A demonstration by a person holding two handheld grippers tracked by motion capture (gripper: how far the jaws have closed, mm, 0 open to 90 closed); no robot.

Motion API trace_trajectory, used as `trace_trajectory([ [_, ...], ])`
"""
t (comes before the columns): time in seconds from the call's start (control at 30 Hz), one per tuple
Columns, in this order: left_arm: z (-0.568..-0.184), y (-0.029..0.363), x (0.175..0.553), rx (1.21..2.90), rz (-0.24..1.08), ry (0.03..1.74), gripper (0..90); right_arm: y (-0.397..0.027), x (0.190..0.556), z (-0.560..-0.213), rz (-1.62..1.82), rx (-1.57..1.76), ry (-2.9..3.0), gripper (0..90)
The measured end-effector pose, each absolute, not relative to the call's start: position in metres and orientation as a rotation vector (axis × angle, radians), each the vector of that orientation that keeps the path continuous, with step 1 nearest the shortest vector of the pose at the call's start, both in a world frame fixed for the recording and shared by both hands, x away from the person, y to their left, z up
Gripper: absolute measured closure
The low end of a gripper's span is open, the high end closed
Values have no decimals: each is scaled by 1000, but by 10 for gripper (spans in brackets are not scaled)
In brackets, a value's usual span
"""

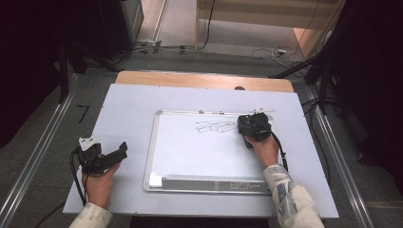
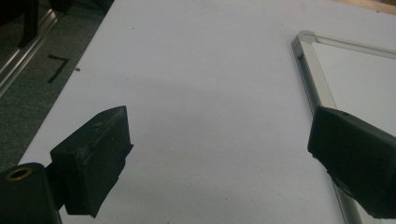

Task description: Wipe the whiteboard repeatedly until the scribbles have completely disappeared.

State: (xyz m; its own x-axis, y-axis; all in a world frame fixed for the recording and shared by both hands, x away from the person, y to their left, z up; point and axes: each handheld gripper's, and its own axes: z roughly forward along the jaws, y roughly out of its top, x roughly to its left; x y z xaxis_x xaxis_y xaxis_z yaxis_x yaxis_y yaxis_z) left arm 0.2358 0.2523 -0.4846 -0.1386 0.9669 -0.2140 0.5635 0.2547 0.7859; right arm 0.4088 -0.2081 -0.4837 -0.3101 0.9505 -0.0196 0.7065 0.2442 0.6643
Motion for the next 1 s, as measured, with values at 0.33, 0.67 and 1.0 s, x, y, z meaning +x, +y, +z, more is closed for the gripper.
trace_trajectory([
  [0.33, -485, 253, 236, 1395, 710, 1807, 63, -209, 407, -483, 784, 1520, 2099, 379],
  [0.67, -485, 252, 236, 1401, 708, 1805, 63, -206, 404, -485, 793, 1507, 2091, 383],
  [1.0, -484, 251, 237, 1401, 708, 1803, 63, -193, 402, -486, 794, 1474, 2103, 384],
])
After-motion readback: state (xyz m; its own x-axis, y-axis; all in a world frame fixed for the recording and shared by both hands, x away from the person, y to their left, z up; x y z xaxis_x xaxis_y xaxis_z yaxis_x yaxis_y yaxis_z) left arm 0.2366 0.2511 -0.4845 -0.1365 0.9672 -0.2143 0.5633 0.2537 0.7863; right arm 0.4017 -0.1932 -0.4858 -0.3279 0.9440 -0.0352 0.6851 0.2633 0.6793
